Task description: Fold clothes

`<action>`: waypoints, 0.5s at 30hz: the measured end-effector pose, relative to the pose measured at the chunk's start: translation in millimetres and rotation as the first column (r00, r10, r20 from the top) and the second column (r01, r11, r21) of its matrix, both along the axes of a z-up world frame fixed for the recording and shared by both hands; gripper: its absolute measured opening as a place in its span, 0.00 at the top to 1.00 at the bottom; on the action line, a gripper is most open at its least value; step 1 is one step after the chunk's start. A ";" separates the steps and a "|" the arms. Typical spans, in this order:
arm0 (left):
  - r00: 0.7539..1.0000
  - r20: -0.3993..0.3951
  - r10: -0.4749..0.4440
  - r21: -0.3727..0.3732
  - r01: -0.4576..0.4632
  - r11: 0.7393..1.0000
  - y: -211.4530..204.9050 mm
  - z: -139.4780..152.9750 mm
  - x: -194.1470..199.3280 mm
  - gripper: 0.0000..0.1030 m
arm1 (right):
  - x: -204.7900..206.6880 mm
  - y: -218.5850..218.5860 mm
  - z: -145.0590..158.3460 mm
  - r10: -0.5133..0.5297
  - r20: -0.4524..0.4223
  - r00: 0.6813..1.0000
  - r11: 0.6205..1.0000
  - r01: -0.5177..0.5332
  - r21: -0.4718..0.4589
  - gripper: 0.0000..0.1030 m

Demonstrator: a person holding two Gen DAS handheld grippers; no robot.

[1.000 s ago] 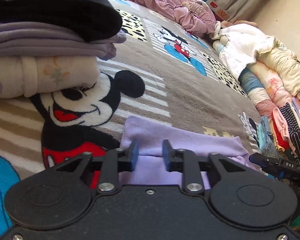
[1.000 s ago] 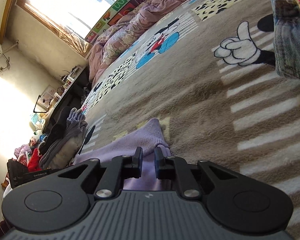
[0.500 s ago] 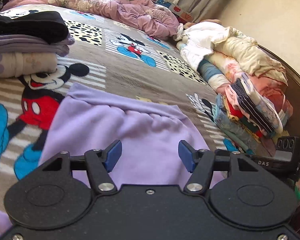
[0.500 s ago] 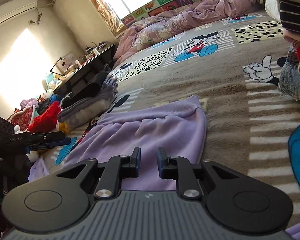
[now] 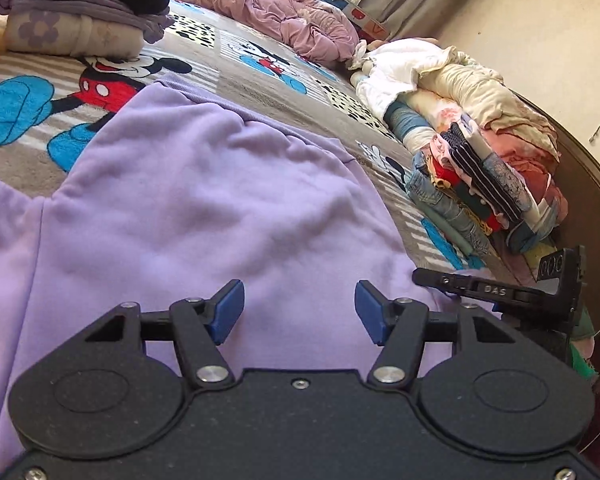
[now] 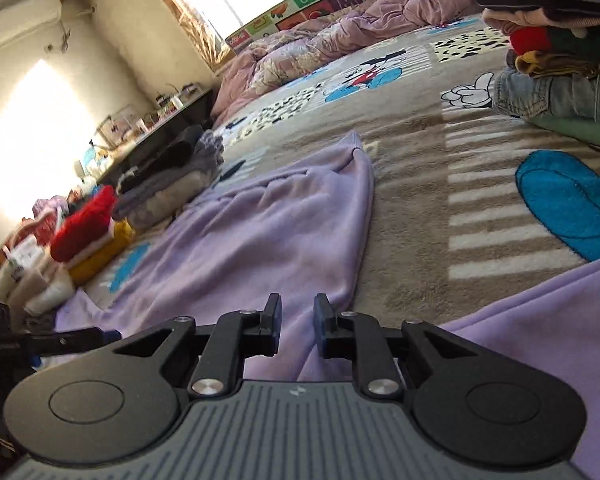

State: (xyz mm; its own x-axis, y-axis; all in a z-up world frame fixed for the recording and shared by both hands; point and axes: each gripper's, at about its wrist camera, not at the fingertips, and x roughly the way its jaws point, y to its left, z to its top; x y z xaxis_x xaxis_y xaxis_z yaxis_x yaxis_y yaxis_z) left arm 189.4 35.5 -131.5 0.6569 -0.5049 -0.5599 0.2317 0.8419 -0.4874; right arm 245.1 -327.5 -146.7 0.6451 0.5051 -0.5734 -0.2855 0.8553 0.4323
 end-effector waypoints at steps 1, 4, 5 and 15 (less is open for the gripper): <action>1.000 0.000 0.003 0.027 -0.003 1.000 -2.6 -1.1 -3.5 0.42 | -3.2 2.1 -0.6 -0.018 0.000 1.000 0.999 0.018 -0.032 0.83; 0.999 0.053 0.006 0.081 -0.011 0.997 -8.1 3.5 -20.6 0.42 | -16.9 5.2 4.0 -0.057 0.041 0.997 0.995 0.061 -0.077 0.81; 0.997 0.074 0.006 0.097 -0.013 0.995 -10.0 5.6 -27.0 0.42 | -24.2 8.1 9.8 -0.055 0.082 0.995 0.993 0.063 -0.099 0.80; 0.992 0.126 -0.005 0.232 -0.024 0.972 -30.5 -8.9 -62.2 0.42 | -82.0 48.6 1.0 0.025 0.118 0.993 0.970 0.005 -0.244 0.84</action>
